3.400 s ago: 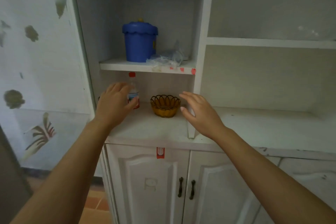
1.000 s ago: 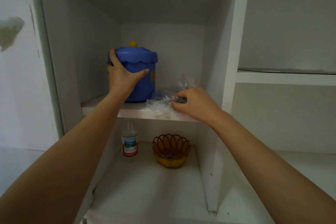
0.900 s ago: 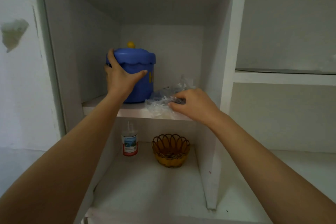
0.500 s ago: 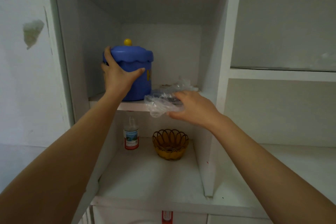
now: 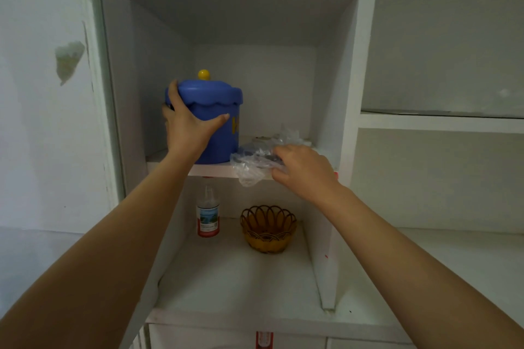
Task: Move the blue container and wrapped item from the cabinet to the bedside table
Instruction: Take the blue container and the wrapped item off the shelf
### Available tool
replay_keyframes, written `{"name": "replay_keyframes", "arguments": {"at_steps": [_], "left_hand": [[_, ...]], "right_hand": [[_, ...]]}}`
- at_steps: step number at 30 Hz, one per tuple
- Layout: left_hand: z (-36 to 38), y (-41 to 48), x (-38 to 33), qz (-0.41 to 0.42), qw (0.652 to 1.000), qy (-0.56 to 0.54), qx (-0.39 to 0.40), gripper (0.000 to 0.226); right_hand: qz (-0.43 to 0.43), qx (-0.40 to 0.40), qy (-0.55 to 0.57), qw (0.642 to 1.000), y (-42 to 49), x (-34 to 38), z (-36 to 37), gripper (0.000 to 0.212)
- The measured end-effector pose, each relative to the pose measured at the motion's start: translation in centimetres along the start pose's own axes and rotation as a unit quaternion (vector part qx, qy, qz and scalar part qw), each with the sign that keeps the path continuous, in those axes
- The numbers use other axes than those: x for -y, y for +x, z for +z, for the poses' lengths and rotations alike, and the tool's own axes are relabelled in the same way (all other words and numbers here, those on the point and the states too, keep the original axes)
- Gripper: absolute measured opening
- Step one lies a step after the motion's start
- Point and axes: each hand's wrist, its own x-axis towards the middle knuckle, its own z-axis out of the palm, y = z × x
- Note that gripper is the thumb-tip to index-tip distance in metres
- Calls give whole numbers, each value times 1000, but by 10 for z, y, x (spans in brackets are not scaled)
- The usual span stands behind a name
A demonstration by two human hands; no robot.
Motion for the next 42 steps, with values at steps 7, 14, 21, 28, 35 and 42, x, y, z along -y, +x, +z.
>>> {"name": "replay_keyframes", "arguments": {"at_steps": [7,14,21,28,35,42], "left_hand": [[0,0,0,1,1000,17,-4,103],[-1,-3,0,0,999,50,-1,109],[2,-5,-2,-12,999,43,5,116],[4,-8,-4,-16,998,54,-11,110],[1,-12,-7,-6,999,39,-26,109],[-11,-14,-20,25,998,15,-52,109]], "right_hand": [[-20,-62,-59,996,-8,4,0,22],[-16,-68,-89,994,-11,3,9,37],[-9,-52,-79,995,-9,5,13,32],[-1,-102,-78,992,-9,9,20,32],[11,-113,-91,989,-11,11,22,37],[-5,-157,-84,984,-22,11,17,37]]}}
